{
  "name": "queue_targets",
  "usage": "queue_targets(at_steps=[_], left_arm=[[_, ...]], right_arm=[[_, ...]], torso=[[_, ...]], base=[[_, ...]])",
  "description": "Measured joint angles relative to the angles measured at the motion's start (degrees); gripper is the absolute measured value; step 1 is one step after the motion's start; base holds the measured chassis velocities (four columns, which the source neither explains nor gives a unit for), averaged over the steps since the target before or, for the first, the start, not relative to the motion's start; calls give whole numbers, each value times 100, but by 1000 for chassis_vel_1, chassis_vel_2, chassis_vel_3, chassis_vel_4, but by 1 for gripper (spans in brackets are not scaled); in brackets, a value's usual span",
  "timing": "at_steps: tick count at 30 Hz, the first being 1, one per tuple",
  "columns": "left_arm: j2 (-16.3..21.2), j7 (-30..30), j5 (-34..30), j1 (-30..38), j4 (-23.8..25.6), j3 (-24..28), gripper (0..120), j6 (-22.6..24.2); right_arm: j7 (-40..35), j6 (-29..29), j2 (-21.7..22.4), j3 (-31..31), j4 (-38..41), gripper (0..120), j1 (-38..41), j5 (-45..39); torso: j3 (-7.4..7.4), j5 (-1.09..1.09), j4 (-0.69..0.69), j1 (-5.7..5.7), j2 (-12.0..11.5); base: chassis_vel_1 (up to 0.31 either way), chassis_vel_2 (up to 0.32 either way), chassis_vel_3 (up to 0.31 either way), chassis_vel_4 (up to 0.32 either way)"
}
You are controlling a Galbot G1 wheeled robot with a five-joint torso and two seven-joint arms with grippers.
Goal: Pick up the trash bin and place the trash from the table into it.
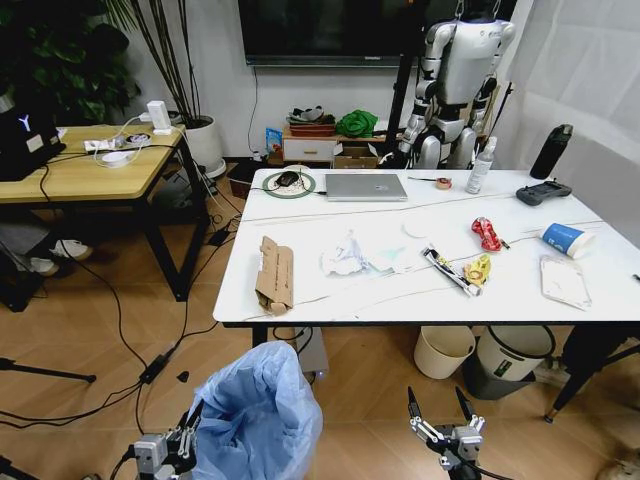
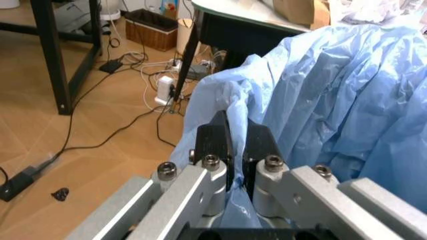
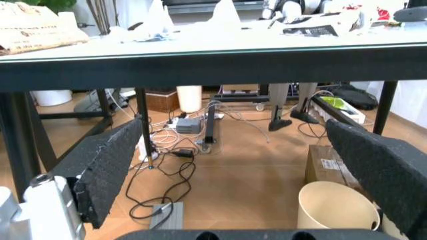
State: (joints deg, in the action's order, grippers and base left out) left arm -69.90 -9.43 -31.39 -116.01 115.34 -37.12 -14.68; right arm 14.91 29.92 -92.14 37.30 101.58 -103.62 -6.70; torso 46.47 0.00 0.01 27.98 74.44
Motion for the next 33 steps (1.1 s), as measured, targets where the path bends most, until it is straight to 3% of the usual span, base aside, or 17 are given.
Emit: queue_targets(at_steps=[19,33], left_arm=[[44,-4,78,120,-129,-3,0,-382],[6,-368,-50,136,-105,-26,0,-399]], right_arm=[[-1,-1,0,14,-22,100,7,0],[-12,-12,0,32,-25,100,20,-19]], torso=[[336,0,0,274,612],[358,0,0,301,658]], base=[[0,0,0,0],[0,0,0,0]])
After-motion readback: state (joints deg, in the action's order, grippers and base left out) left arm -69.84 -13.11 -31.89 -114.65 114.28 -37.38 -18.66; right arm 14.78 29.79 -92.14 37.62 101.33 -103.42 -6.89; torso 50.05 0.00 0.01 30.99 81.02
